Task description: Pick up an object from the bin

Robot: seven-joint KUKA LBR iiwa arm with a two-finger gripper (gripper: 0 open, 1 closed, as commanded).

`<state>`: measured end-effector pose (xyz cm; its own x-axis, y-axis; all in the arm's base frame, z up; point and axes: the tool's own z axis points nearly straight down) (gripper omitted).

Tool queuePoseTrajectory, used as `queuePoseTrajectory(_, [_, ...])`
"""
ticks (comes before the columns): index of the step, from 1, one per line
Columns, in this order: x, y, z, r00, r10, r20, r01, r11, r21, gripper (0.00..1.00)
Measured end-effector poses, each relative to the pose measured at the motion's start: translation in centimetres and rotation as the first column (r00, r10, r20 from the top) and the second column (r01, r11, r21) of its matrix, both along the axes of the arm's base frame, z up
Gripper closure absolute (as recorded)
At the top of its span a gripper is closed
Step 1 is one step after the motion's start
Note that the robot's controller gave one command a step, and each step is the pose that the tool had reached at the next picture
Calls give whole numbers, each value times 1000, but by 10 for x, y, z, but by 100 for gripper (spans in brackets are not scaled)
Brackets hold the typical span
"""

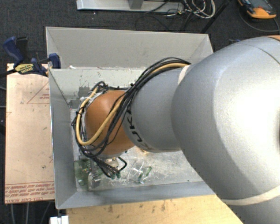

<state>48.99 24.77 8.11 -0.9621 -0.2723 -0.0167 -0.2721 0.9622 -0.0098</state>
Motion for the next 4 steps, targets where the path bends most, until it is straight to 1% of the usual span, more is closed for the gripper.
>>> queuePoseTrajectory(1, [8,-6,-2,1000,17,-7,-17,1000,11,100])
queuePoseTrajectory(2, [12,-25,107,1000,9,-18,-9,1000,6,100])
queuePoseTrajectory(3, [12,-25,107,1000,9,-18,-9,1000,6,100])
queuePoseTrajectory(4, [15,-28,87,994,111,-12,-111,994,8,100])
